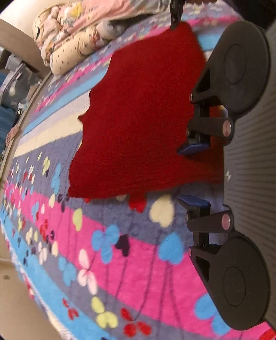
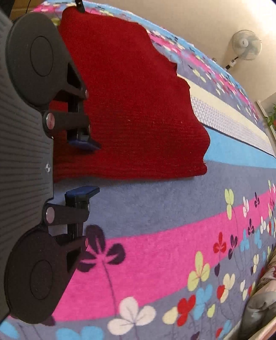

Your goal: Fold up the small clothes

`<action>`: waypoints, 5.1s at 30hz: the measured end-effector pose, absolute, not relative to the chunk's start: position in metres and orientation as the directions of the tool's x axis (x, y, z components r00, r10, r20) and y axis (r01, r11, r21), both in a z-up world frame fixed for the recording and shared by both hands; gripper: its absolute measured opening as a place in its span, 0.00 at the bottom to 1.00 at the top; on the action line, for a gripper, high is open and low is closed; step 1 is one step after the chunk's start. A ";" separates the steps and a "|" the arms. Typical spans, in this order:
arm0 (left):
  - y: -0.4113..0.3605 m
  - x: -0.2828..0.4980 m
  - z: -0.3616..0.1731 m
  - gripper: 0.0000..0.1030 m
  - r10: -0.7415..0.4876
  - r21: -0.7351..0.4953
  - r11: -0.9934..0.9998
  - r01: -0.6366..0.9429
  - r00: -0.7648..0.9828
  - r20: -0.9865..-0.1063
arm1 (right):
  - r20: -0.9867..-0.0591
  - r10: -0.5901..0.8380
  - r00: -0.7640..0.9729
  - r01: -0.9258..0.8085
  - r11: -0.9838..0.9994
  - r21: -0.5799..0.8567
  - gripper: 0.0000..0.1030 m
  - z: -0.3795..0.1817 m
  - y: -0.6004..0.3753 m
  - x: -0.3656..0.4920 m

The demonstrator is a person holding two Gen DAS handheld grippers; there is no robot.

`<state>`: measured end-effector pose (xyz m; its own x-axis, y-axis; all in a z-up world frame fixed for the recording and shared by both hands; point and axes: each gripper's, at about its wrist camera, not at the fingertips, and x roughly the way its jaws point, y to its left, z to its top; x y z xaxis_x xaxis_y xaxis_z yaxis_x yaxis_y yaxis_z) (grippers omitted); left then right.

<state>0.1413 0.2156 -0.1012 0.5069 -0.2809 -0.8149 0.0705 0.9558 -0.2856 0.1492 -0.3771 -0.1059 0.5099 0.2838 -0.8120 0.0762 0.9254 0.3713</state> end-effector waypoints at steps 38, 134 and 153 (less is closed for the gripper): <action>0.188 0.080 -0.077 0.34 -0.194 -0.108 0.977 0.185 0.546 -0.815 | -0.818 0.122 0.561 -0.024 0.991 0.131 0.20 -0.092 -0.362 0.092; 0.040 0.167 -0.049 0.82 -0.232 -0.195 0.972 0.133 0.698 -0.677 | -0.714 0.335 0.615 0.193 0.813 0.549 0.79 -0.108 -0.447 0.190; -0.060 0.273 -0.163 0.84 -0.620 -0.706 0.706 -0.042 0.444 -0.647 | -0.598 0.534 0.598 0.154 0.655 0.740 0.63 -0.146 -0.443 0.217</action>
